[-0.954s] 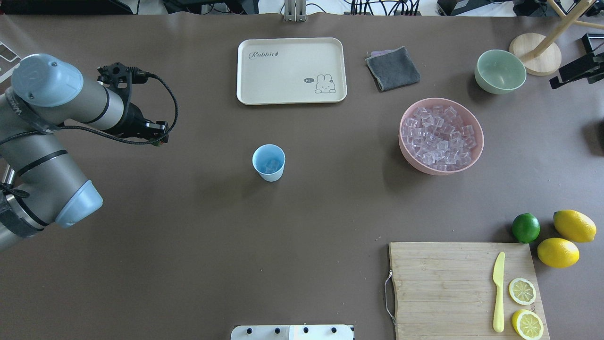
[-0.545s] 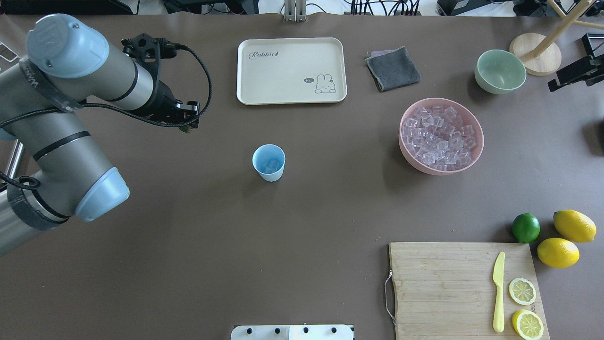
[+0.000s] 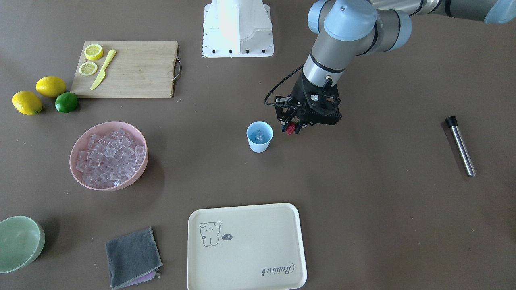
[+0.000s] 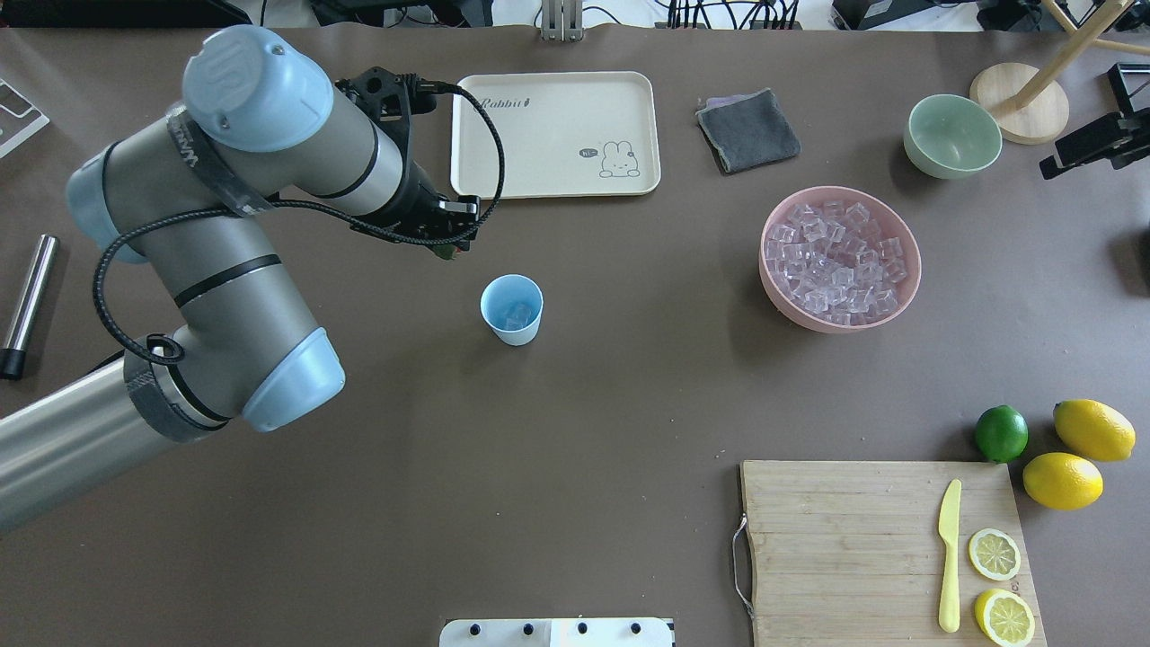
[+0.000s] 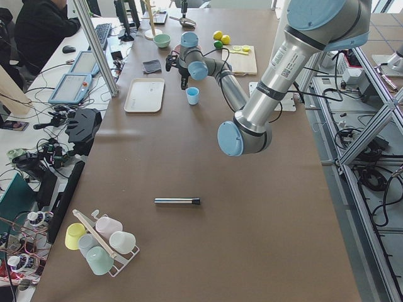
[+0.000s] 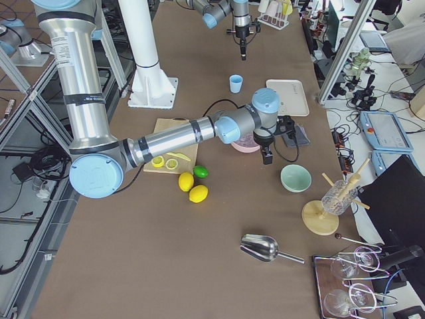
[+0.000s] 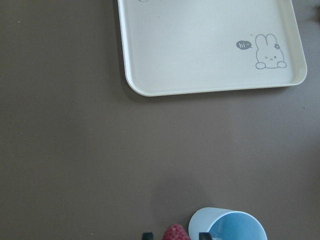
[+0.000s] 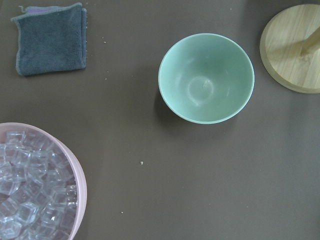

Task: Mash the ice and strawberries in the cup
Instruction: 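Carry the strawberry with the left gripper over the light-blue cup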

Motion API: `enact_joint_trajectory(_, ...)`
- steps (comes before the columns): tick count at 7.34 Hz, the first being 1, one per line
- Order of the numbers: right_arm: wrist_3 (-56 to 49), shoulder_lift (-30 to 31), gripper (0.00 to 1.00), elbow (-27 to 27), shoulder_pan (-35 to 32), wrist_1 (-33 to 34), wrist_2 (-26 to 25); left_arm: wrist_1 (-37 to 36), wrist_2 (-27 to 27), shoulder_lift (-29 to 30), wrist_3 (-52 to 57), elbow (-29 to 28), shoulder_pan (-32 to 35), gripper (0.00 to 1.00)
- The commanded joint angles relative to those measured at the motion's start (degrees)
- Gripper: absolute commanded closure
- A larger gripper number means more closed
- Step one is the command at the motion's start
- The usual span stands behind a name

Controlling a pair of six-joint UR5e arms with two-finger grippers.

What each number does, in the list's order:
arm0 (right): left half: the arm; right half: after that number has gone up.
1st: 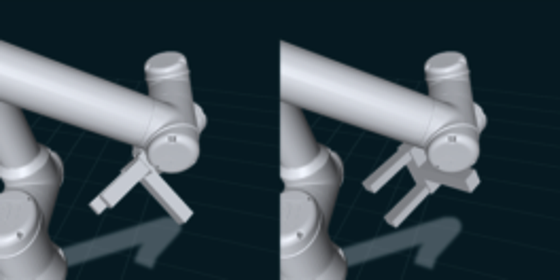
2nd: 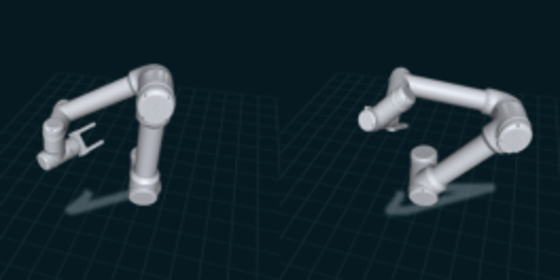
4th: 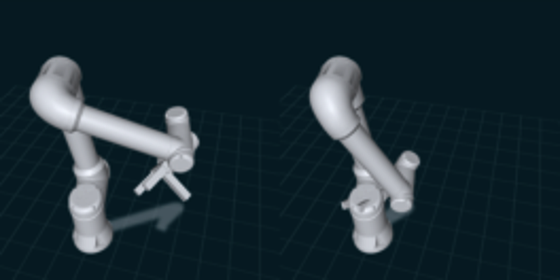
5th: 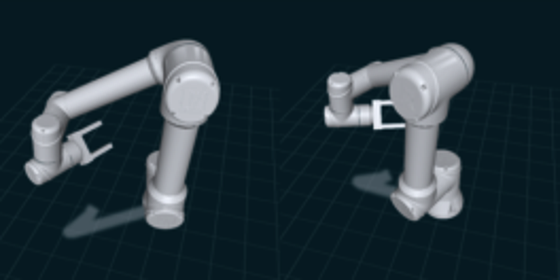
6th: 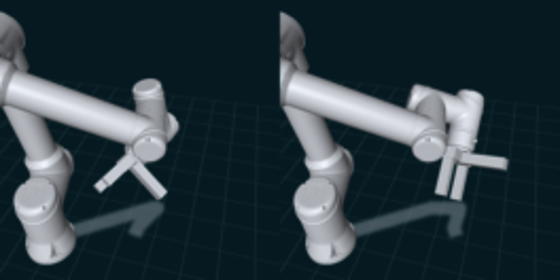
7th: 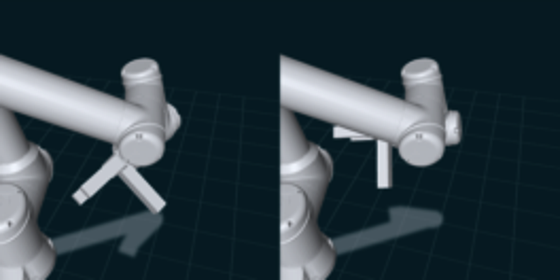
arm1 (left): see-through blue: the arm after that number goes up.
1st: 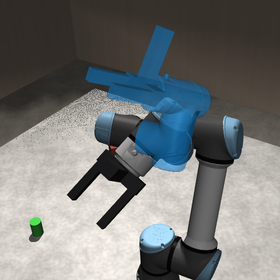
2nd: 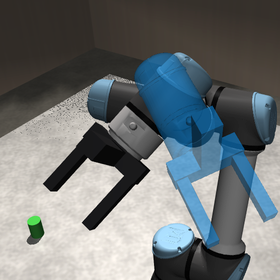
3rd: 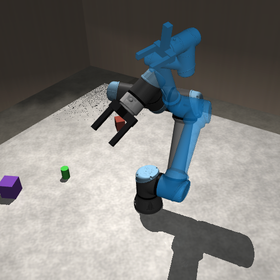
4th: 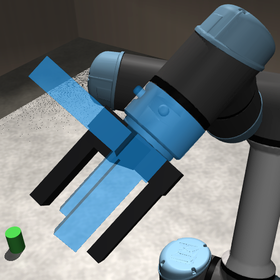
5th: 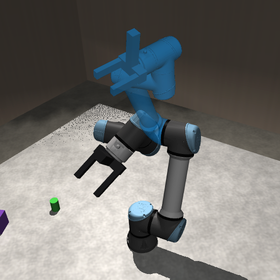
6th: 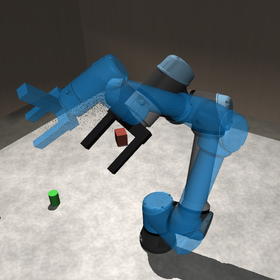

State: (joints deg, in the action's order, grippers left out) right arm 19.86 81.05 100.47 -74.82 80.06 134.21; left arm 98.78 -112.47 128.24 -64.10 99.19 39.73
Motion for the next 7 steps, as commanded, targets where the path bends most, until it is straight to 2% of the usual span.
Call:
enact_joint_trajectory(1,-0.08,-0.02,0.02,-0.36,0.02,0.0,-0.09,0.63,6.02,4.37,-1.38,-4.17,-4.13,1.0)
enact_joint_trajectory(4,0.01,-0.02,0.02,-0.45,0.11,0.0,-0.26,2.11,6.38,4.29,-1.11,-7.16,-6.24,1.0)
enact_joint_trajectory(5,0.01,-0.02,0.02,-0.45,0.11,0.0,-0.35,3.69,6.38,3.86,-1.03,-7.43,-6.24,0.66)
enact_joint_trajectory(6,0.09,0.07,0.02,-0.45,0.11,0.0,-0.35,3.7,6.38,3.94,-1.03,-7.78,-6.33,0.26)
enact_joint_trajectory(7,0.18,0.16,0.02,-0.19,0.11,-0.08,-0.35,3.79,6.38,3.94,-1.11,-8.05,-6.33,0.02)
